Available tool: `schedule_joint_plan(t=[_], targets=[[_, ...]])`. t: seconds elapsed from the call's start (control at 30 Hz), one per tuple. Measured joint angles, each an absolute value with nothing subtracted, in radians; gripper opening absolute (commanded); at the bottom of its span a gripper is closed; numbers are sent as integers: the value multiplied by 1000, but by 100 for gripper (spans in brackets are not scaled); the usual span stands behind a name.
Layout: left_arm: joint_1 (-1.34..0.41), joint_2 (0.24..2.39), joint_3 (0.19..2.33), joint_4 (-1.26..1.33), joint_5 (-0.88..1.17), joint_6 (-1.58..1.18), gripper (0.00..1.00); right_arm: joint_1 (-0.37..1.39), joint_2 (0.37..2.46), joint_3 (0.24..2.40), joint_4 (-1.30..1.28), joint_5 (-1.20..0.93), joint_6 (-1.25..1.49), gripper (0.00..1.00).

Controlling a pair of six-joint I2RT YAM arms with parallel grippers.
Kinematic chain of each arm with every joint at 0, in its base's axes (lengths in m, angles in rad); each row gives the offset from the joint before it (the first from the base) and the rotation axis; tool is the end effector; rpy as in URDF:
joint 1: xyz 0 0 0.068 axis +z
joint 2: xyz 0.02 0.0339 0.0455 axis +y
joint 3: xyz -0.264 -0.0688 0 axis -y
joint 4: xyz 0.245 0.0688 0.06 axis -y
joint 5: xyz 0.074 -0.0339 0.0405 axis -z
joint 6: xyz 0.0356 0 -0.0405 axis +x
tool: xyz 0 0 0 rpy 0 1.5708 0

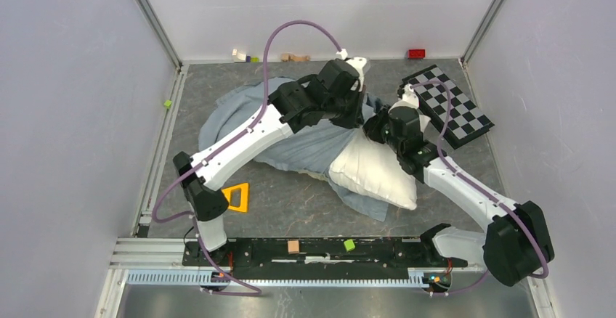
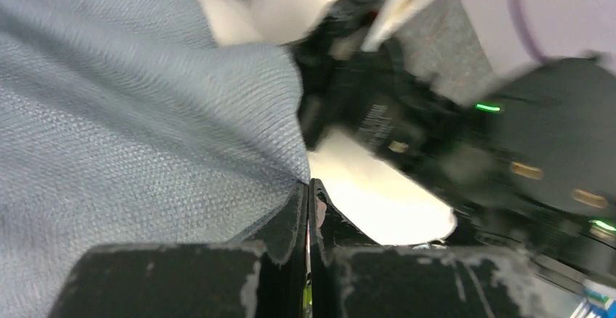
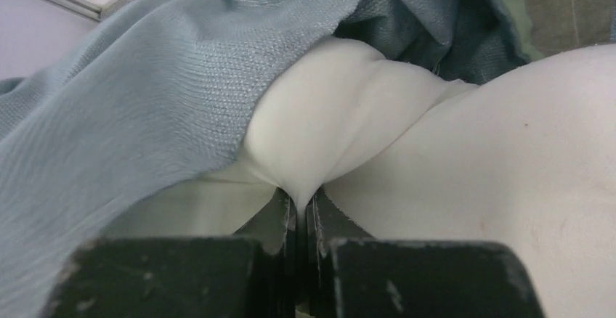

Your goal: Put the pillow into the pillowcase

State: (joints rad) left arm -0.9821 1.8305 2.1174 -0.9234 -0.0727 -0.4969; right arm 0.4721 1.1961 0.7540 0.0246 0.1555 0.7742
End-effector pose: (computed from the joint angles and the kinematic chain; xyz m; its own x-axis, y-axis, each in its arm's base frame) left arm 0.2209 -0.3261 0.4304 -0.6701 0.1474 -0.7275 0.5433 0.7652 -0.3454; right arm 0.2432 0.1180 0.2643 -0.4842 0.5283 -0.6975 0.0214 0.8040 0.5942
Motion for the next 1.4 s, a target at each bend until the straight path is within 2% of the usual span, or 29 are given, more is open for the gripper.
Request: schedule_joint_plan(t=[0.03, 0.07, 0.13, 0.17, 0.27, 0.43, 0.6, 0.7, 0.73, 0.83, 0.87, 0.97, 1.07, 1.2, 1.4], targets=[[-963, 1816, 2071, -908, -49, -504, 2, 476, 1197, 754, 28, 155, 773, 0], [-941, 1797, 2013, -886, -35, -513, 2, 480, 1195, 755, 29, 155, 769, 6], [-877, 1745, 1872, -840, -2, -533, 2, 491, 1186, 765, 10, 155, 735, 41], [-844, 1721, 1810, -828, 10, -539, 2, 494, 1181, 775, -9, 154, 714, 64], [-764, 1666, 1687, -804, 41, -561, 2, 505, 1149, 823, -81, 147, 610, 96], [-743, 1614, 1631, -782, 78, -579, 3, 616, 1034, 869, -170, 177, 418, 98], [-740, 1584, 1637, -768, 104, -582, 2, 838, 918, 803, -229, 268, 287, 98], [-736, 1588, 1657, -772, 120, -583, 3, 952, 944, 774, -281, 364, 245, 97], [-736, 1592, 1671, -772, 129, -584, 3, 982, 981, 774, -289, 402, 234, 85], [-756, 1617, 1730, -784, 140, -594, 3, 1013, 1099, 774, -277, 482, 198, 18], [-773, 1633, 1769, -796, 139, -601, 3, 1008, 1127, 778, -267, 498, 196, 3], [-850, 1682, 1893, -793, 75, -614, 2, 973, 1151, 823, -247, 496, 200, 0], [-876, 1659, 1898, -724, 15, -646, 3, 924, 1107, 847, -210, 460, 221, 0], [-906, 1576, 1746, -637, 12, -701, 2, 844, 1038, 848, -101, 371, 318, 0], [-916, 1527, 1541, -497, 22, -762, 2, 820, 982, 767, 2, 326, 431, 0]])
